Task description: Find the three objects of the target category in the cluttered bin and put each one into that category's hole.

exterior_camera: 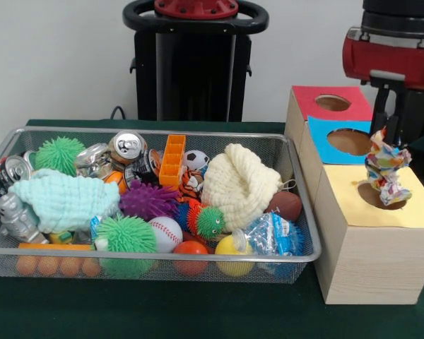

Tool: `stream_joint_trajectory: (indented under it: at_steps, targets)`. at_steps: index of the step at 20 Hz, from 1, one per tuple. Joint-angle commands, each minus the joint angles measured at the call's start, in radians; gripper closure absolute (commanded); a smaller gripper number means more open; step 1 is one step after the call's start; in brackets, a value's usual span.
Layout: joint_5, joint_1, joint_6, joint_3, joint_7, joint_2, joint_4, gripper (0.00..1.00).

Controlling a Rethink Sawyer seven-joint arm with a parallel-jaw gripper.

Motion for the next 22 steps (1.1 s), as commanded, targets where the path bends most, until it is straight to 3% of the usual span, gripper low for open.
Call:
stream_joint_trajectory:
  at_steps: [1,22]
  targets:
    - [0.025,0.0,-0.025,0.033,0.247,0.089,0.017,1.0]
    - [0.069,0.057,-0.096,0.035,0.287,0.128,0.057,1.0]
